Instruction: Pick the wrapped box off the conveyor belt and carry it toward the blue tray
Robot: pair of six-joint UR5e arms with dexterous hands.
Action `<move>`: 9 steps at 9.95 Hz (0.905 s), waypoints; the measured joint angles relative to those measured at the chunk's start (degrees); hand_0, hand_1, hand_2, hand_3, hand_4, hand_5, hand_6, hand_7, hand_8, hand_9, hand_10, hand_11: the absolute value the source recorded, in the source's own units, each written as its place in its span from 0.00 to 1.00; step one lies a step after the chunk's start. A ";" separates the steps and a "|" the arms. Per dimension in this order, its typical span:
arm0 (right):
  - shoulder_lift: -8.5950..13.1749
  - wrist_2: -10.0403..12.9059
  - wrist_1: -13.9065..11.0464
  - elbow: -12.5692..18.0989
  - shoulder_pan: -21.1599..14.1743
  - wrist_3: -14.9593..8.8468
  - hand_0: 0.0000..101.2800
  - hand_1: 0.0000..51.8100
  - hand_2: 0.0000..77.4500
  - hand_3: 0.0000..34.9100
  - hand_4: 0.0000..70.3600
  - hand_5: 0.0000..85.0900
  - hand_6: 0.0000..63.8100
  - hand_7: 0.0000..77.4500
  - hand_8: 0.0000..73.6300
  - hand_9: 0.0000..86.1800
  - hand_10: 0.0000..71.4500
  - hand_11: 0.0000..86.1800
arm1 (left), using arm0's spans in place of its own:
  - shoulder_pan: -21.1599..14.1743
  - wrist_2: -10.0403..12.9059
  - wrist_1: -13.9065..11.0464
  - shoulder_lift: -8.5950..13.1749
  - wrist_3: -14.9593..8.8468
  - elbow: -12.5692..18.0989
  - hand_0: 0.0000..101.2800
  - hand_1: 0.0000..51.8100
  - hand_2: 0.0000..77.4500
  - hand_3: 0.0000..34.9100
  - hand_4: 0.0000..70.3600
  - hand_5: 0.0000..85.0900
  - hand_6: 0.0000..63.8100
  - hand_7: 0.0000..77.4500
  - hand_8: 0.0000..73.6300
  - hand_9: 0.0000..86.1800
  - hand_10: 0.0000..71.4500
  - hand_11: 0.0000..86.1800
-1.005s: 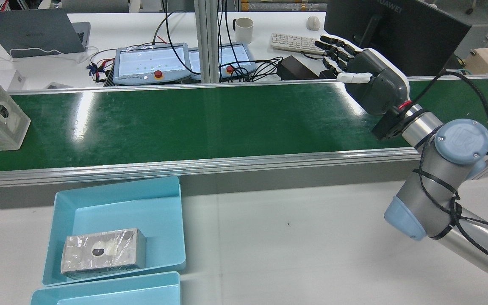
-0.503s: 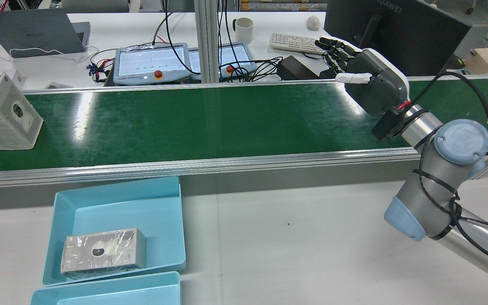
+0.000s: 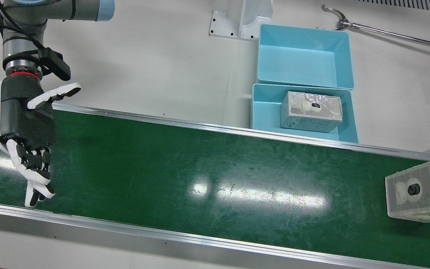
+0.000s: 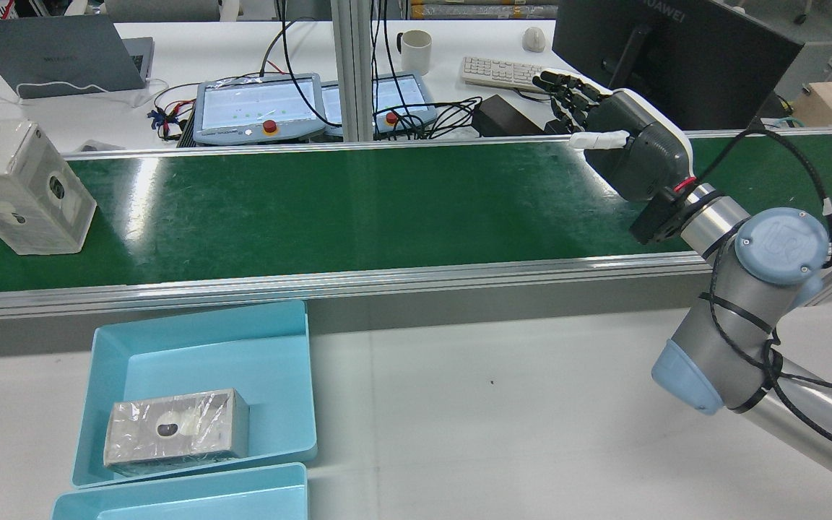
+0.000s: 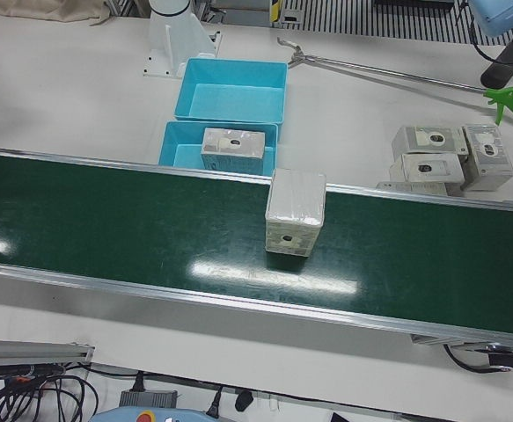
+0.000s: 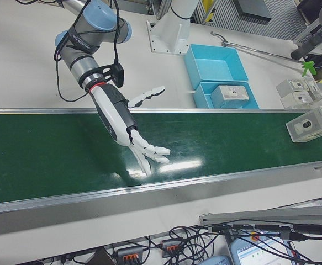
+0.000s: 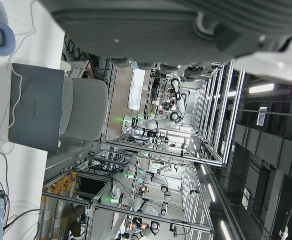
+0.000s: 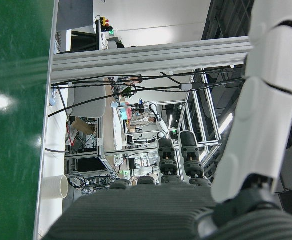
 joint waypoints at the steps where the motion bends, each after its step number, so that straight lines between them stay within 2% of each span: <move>1: 0.00 0.01 0.00 -0.10 -0.09 -0.02 0.45 0.19 0.12 0.05 0.11 0.25 0.01 0.18 0.00 0.02 0.00 0.02 | 0.00 0.00 0.00 0.00 0.00 0.00 0.00 0.00 0.01 0.00 0.00 0.01 0.00 0.01 0.01 0.00 0.01 0.00; 6: 0.00 0.02 -0.13 -0.29 -0.75 -0.13 0.45 0.19 0.12 0.05 0.12 0.26 0.02 0.18 0.00 0.02 0.00 0.02 | 0.00 0.00 0.00 0.00 0.00 0.00 0.00 0.00 0.01 0.00 0.00 0.01 0.00 0.01 0.01 0.00 0.01 0.00; 7: 0.00 0.02 -0.15 -0.27 -0.77 -0.13 0.45 0.29 0.18 0.03 0.12 0.27 0.02 0.20 0.00 0.03 0.00 0.02 | 0.00 0.00 0.00 0.00 0.00 0.00 0.00 0.00 0.01 0.00 0.00 0.01 0.00 0.01 0.01 0.00 0.01 0.00; 8: 0.02 0.05 -0.16 -0.22 -0.78 -0.13 0.49 0.36 0.27 0.07 0.12 0.27 0.02 0.20 0.00 0.03 0.00 0.02 | 0.00 0.00 0.00 0.00 0.00 0.00 0.00 0.00 0.01 0.00 0.00 0.01 0.00 0.01 0.01 0.00 0.01 0.00; 9: 0.05 0.08 -0.17 -0.15 -0.82 -0.13 0.49 0.44 0.30 0.03 0.12 0.27 0.02 0.20 0.00 0.03 0.00 0.02 | 0.00 0.00 0.00 0.00 0.00 0.00 0.00 0.00 0.01 0.00 0.00 0.01 0.00 0.01 0.01 0.00 0.01 0.00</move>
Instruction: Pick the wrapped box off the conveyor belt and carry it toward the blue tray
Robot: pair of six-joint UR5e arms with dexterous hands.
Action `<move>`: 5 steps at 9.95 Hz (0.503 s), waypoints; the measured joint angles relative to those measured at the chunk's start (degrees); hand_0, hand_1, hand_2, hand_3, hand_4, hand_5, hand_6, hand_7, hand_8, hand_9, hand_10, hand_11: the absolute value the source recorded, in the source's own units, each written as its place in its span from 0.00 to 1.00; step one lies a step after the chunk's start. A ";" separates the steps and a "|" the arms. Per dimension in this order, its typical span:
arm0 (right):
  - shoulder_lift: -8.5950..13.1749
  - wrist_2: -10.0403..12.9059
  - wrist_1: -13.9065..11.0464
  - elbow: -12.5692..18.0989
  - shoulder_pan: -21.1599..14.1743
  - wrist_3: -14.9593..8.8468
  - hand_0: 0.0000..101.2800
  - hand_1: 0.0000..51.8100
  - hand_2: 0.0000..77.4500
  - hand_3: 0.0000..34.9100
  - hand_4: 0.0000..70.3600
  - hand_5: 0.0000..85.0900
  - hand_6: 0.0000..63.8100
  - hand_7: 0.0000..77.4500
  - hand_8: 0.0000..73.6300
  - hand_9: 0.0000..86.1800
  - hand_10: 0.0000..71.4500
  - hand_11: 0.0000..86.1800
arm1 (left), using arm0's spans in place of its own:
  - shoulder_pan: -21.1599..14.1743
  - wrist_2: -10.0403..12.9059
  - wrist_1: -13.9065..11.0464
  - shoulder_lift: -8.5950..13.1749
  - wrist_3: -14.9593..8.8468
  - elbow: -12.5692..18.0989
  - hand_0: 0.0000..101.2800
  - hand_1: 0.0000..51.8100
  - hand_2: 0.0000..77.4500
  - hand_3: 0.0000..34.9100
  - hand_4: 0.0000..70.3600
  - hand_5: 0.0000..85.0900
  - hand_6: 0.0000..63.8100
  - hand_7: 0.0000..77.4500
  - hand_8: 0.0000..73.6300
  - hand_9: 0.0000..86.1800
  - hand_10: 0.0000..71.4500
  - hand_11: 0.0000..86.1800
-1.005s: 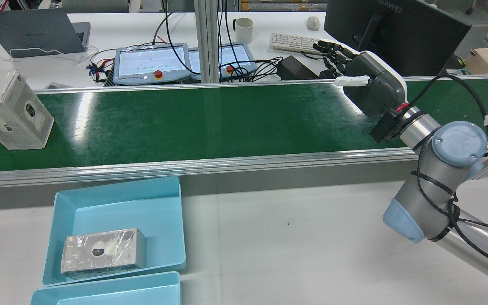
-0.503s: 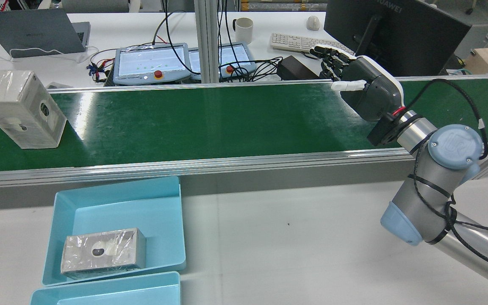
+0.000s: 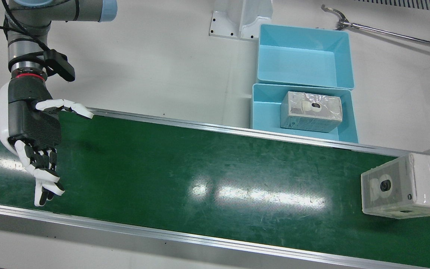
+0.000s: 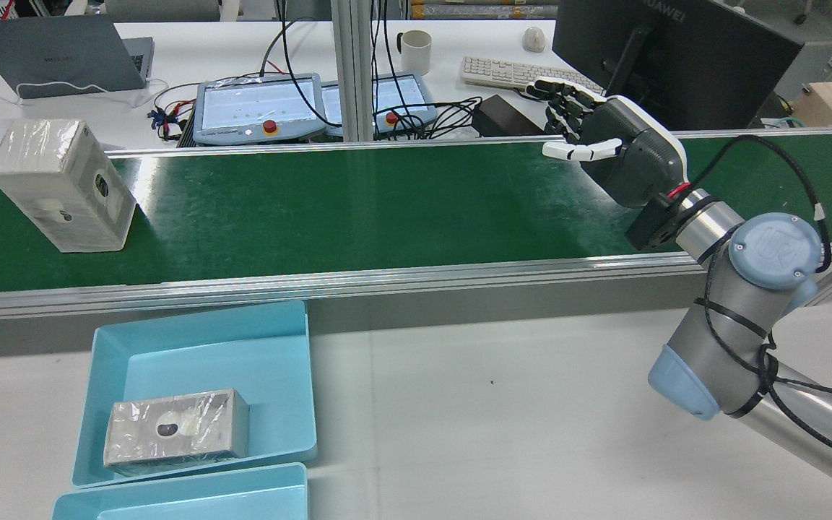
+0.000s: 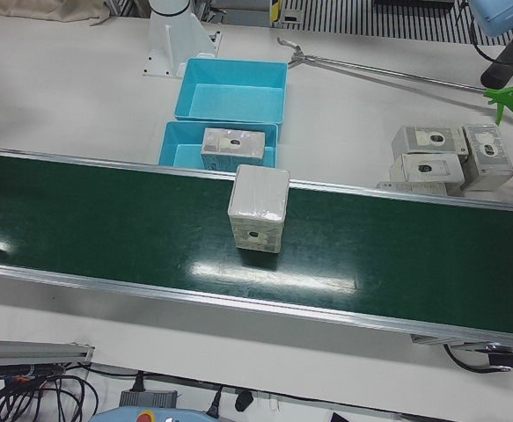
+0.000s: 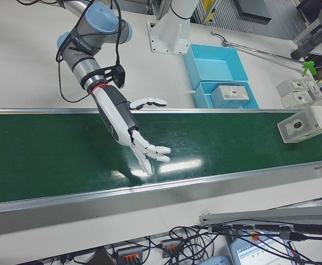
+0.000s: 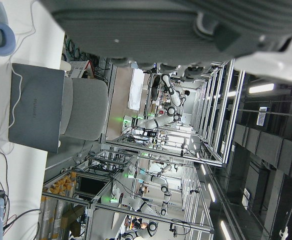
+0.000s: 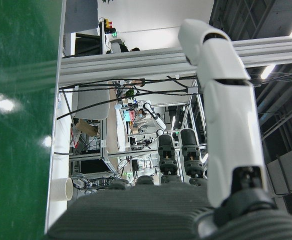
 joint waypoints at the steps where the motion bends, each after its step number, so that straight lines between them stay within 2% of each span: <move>1: 0.05 0.02 0.00 0.04 -0.02 0.00 0.50 0.42 0.32 0.03 0.12 0.28 0.03 0.20 0.00 0.03 0.00 0.02 | 0.00 0.00 0.00 0.00 0.00 0.00 0.00 0.00 0.01 0.00 0.00 0.01 0.00 0.01 0.01 0.00 0.01 0.00; 5: 0.20 0.07 -0.01 0.00 -0.24 -0.04 0.50 0.40 0.31 0.03 0.13 0.28 0.04 0.22 0.00 0.04 0.00 0.02 | 0.00 0.00 0.00 0.00 0.00 0.00 0.00 0.00 0.01 0.00 0.00 0.01 0.00 0.01 0.01 0.00 0.00 0.00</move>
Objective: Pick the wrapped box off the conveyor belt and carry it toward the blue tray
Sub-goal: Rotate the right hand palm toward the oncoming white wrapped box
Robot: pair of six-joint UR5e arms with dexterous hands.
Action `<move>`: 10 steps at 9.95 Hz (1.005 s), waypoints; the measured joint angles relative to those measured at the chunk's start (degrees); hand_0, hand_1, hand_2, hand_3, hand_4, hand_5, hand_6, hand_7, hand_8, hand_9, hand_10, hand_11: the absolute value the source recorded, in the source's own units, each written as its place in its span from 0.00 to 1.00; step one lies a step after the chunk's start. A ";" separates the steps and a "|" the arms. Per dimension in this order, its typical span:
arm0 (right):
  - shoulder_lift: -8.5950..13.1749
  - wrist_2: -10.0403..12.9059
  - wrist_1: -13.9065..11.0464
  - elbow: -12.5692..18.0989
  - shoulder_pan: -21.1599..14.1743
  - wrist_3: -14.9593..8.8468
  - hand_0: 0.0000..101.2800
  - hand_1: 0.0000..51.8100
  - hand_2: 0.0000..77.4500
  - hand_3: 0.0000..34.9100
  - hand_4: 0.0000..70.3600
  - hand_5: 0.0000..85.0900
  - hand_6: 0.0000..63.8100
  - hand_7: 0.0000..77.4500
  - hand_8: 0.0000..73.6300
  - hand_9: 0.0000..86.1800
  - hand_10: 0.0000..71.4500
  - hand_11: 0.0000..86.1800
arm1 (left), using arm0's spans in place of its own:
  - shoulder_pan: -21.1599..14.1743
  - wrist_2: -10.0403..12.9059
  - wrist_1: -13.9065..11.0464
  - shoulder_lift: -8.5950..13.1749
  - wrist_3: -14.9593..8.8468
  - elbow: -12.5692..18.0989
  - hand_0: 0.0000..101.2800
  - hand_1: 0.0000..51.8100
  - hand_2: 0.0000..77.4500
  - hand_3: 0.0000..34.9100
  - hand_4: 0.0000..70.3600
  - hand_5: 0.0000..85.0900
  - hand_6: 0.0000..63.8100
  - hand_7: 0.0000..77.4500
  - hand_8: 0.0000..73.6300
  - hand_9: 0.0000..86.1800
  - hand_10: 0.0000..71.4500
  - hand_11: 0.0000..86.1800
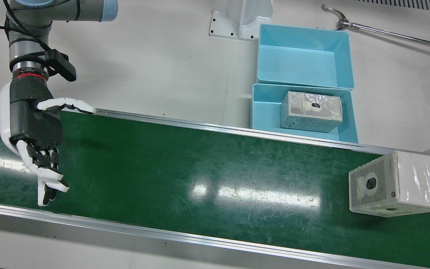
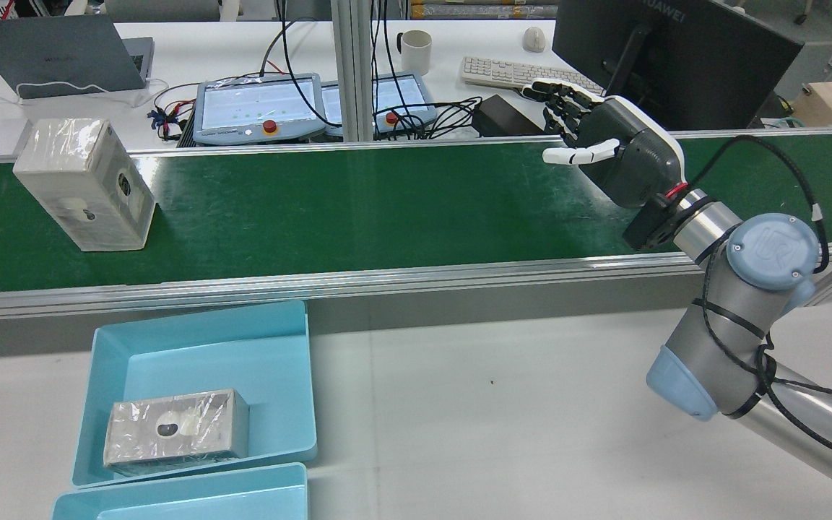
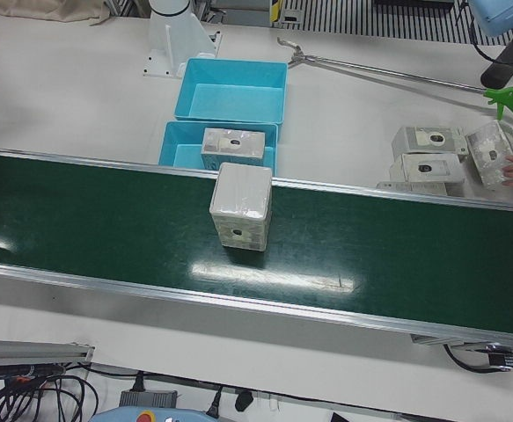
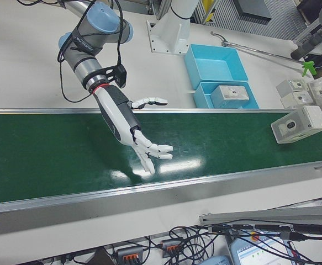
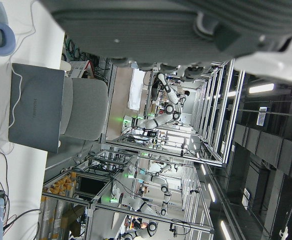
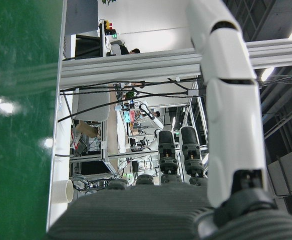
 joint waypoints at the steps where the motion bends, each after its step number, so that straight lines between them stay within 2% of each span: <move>1: 0.01 0.00 0.00 -0.03 -0.12 -0.17 0.50 0.35 0.26 0.08 0.14 0.28 0.04 0.23 0.00 0.04 0.00 0.02 | 0.00 0.00 0.00 0.00 0.00 0.00 0.00 0.00 0.01 0.00 0.00 0.01 0.00 0.01 0.01 0.00 0.01 0.00; 4: 0.09 0.04 0.00 -0.01 -0.29 -0.52 0.48 0.34 0.18 0.08 0.14 0.28 0.04 0.23 0.00 0.04 0.00 0.02 | 0.00 0.00 0.00 0.00 0.00 0.00 0.00 0.00 0.01 0.00 0.00 0.01 0.00 0.01 0.01 0.00 0.01 0.00; 10: 0.11 -0.03 0.00 0.00 -0.75 -0.65 0.47 0.28 0.19 0.08 0.15 0.28 0.04 0.23 0.00 0.04 0.00 0.02 | 0.00 0.00 0.00 0.00 0.00 0.00 0.00 0.00 0.01 0.00 0.00 0.01 0.00 0.01 0.01 0.00 0.01 0.00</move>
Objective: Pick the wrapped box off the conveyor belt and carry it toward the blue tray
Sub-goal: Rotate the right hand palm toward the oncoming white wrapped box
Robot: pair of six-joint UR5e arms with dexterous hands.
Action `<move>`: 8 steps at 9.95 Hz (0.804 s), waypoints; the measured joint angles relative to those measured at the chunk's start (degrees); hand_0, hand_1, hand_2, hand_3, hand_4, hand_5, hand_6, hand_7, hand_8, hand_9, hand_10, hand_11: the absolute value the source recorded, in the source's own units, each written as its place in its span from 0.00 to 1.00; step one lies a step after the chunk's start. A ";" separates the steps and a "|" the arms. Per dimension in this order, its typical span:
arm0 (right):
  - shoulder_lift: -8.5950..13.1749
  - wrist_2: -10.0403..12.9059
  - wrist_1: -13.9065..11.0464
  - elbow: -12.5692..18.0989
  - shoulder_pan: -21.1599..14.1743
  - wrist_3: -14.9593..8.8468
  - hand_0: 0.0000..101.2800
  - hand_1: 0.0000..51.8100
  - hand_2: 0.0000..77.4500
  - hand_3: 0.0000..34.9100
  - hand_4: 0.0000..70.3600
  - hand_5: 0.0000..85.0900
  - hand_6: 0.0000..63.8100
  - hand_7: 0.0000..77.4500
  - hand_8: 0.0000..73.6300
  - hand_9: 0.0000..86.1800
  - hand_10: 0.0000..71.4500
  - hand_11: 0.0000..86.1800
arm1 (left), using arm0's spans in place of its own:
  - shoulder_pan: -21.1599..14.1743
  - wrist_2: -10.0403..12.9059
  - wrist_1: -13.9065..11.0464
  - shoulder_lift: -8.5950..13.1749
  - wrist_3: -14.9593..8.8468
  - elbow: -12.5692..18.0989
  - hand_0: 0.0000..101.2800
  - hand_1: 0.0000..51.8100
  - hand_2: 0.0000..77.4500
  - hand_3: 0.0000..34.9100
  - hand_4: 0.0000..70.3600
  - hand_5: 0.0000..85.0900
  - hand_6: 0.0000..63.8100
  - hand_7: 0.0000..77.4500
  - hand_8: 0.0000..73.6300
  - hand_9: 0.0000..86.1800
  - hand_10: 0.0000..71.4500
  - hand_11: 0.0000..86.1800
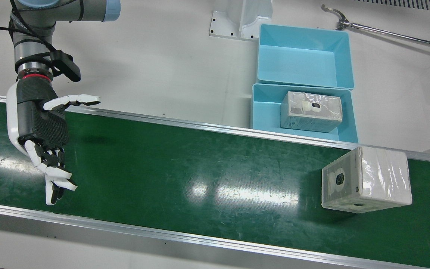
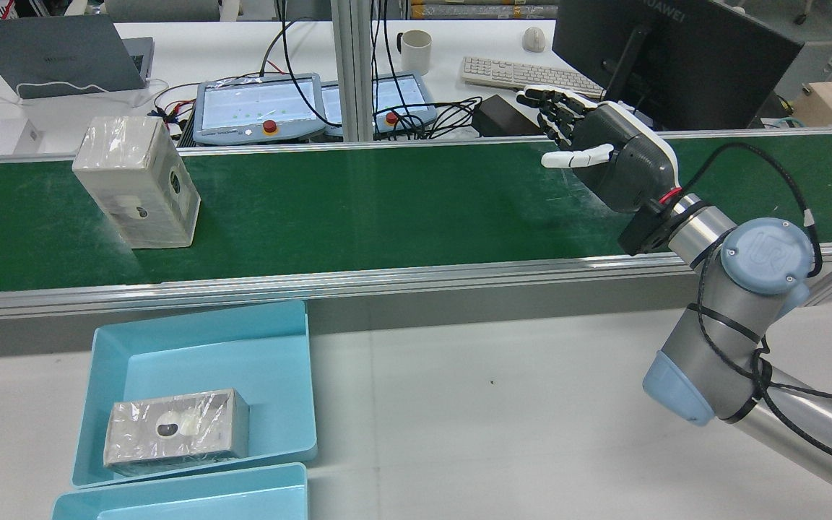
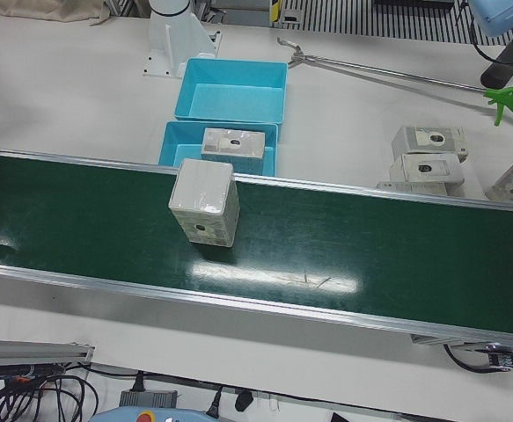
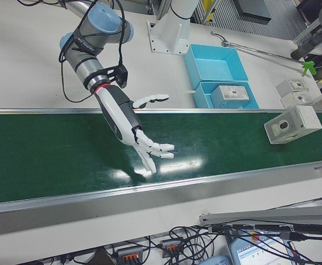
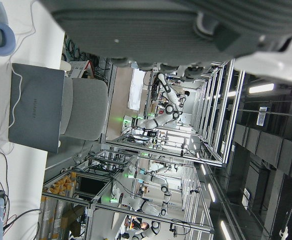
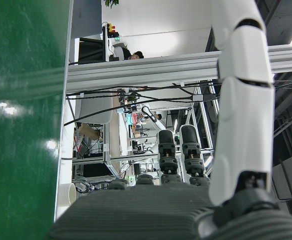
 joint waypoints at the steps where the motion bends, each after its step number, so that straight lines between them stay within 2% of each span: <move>1: 0.00 -0.01 0.00 0.00 -0.08 -0.01 0.47 0.28 0.19 0.08 0.15 0.28 0.04 0.23 0.00 0.04 0.00 0.02 | 0.00 0.00 0.00 0.00 0.00 0.00 0.00 0.00 0.01 0.00 0.00 0.01 0.00 0.01 0.01 0.00 0.01 0.00; 6: -0.14 0.06 0.10 -0.12 -0.39 -0.05 0.47 0.31 0.20 0.10 0.13 0.28 0.04 0.23 0.00 0.04 0.00 0.02 | 0.00 0.00 0.00 0.00 0.00 0.00 0.00 0.00 0.01 0.00 0.00 0.01 0.00 0.01 0.01 0.00 0.00 0.00; 8: -0.17 0.10 0.19 -0.13 -0.44 0.05 0.47 0.27 0.20 0.10 0.13 0.28 0.04 0.23 0.00 0.04 0.00 0.02 | 0.00 0.00 0.00 0.00 0.00 0.00 0.00 0.00 0.01 0.00 0.00 0.01 0.00 0.01 0.01 0.00 0.01 0.00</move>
